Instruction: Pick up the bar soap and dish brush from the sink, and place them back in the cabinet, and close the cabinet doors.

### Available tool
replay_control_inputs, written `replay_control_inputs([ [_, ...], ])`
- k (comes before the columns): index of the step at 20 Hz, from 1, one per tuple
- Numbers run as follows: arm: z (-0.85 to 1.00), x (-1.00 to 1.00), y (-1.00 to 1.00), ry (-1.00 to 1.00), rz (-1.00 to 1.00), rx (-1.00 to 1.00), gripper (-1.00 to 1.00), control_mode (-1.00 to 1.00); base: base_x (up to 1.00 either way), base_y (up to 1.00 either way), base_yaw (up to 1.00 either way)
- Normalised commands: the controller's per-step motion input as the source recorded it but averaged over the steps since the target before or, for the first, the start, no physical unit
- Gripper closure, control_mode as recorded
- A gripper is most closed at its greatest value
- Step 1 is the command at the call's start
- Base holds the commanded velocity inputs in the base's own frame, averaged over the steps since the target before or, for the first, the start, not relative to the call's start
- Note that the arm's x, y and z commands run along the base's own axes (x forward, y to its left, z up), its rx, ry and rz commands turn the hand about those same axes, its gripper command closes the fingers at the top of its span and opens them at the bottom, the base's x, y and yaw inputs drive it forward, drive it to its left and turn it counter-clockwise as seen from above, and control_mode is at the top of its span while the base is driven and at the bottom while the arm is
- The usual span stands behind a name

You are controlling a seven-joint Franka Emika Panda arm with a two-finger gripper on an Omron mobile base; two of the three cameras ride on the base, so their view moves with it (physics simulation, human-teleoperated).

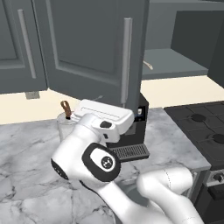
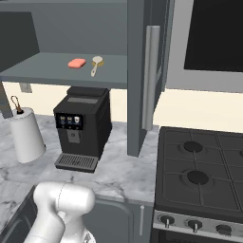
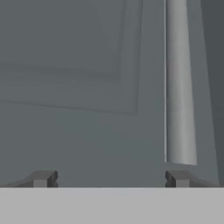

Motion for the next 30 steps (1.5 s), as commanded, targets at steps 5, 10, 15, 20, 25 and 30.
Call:
replay_control_inputs([
  [5,-0.09,0.31,-0.1,0.0,0.0,0.0,-1.0,-1.0,0.0,0.0,0.0],
  [10,-0.06,0.43,-0.15,0.0,0.0,0.0,-1.0,-1.0,0.0,0.0,0.0],
  [15,-0.05,0.41,-0.23,0.0,0.0,0.0,-1.0,-1.0,0.0,0.0,0.0],
  [20,-0.02,0.46,-0.25,0.0,0.01,0.0,-1.0,-1.0,0.0,0.0,0.0],
  [25,-0.05,0.46,-0.28,0.0,0.05,0.0,-1.0,-1.0,0.0,0.0,0.0],
  [30,-0.09,0.47,-0.28,0.0,0.09,0.01,-1.0,-1.0,0.0,0.0,0.0],
])
